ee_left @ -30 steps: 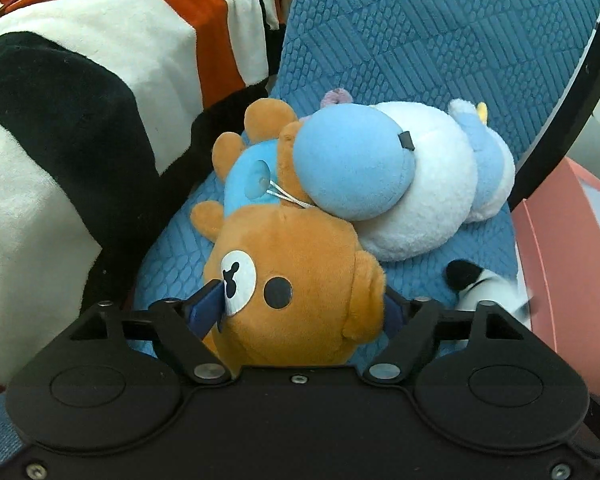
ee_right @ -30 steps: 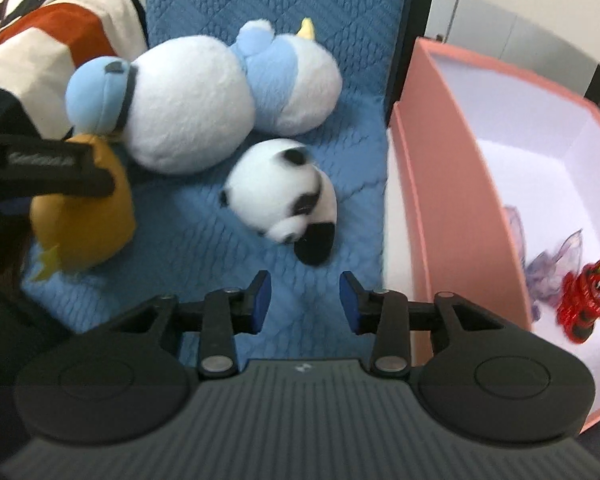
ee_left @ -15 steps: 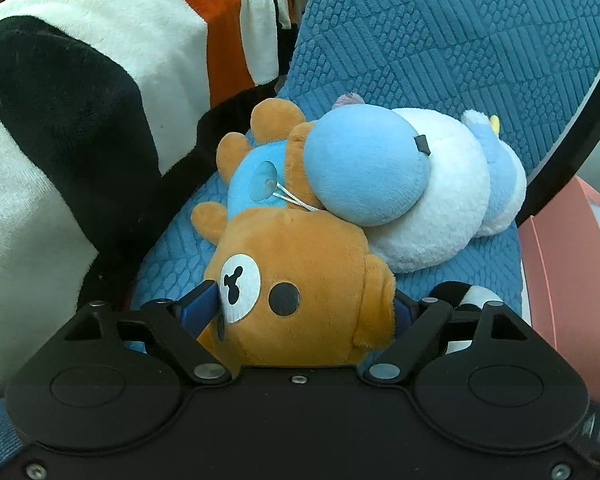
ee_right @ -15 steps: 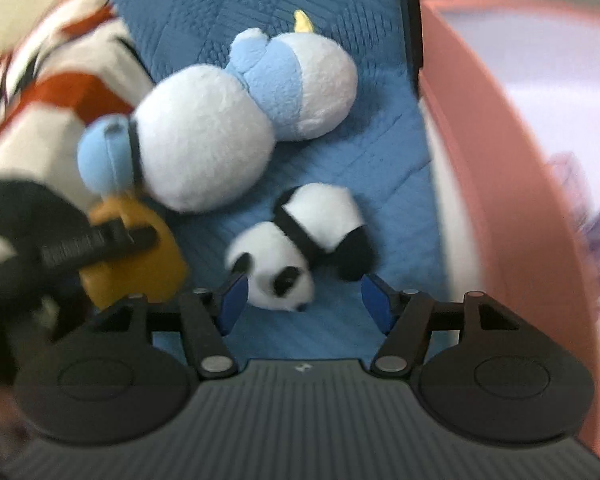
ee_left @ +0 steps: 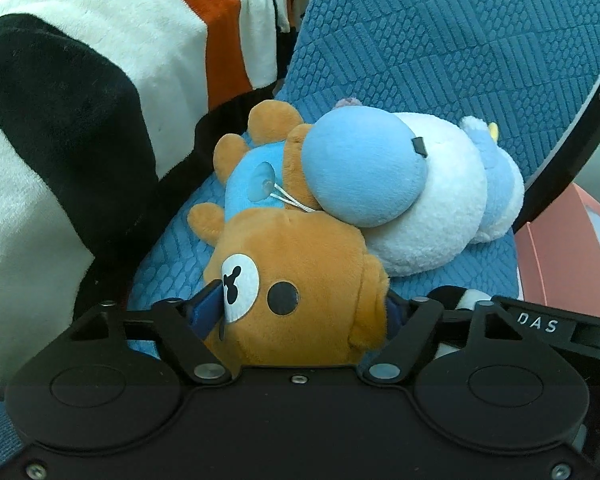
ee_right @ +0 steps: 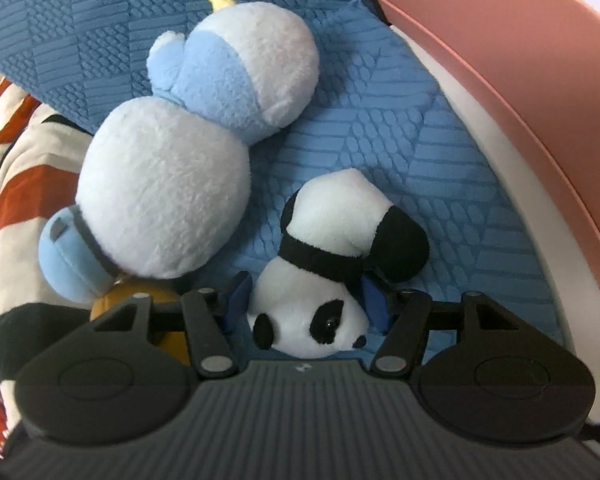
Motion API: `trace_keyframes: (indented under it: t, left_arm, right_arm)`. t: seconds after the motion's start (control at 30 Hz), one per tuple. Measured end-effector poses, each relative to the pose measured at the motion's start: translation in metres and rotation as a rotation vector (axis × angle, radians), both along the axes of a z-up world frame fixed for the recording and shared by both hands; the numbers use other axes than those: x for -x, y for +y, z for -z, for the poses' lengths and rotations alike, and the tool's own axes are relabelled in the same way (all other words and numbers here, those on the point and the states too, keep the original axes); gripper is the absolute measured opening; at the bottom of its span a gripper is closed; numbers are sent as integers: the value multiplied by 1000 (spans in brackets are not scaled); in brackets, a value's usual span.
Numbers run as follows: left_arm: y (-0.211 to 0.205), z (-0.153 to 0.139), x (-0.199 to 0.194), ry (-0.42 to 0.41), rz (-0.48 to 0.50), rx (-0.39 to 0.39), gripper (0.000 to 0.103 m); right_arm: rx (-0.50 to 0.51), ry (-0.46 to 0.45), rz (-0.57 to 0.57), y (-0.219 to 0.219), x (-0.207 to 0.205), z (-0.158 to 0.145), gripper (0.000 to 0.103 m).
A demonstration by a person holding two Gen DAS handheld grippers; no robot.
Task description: Organize objects
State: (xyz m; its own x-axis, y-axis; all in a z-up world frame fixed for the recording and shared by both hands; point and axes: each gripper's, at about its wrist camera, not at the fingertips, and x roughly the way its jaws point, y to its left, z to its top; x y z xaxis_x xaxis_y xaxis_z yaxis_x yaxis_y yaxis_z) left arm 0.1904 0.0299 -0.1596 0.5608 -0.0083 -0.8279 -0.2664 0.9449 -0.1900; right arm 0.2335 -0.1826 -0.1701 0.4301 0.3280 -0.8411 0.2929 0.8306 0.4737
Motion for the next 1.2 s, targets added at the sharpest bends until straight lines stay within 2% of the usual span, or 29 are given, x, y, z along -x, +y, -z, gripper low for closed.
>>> trace_keyframes:
  t: [0.07, 0.17, 0.6, 0.73, 1.03, 1.2]
  left_arm:
    - [0, -3, 3, -14, 9, -6, 64]
    - [6, -9, 9, -29, 0, 34, 60]
    - [19, -42, 58, -46, -56, 150, 59]
    - [16, -59, 75, -66, -73, 172, 58]
    - [-4, -95, 88, -100, -78, 111, 58]
    - [-13, -112, 89, -109, -57, 118, 58]
  right_arm:
    - [32, 3, -19, 1, 3, -6, 59]
    - [78, -19, -39, -1, 11, -17, 59]
    - [232, -148, -235, -9, 62, -81, 58]
    - [234, -153, -265, -18, 76, -94, 58]
    - [246, -172, -287, -34, 87, -125, 58]
    - [273, -198, -294, -42, 87, -147, 58]
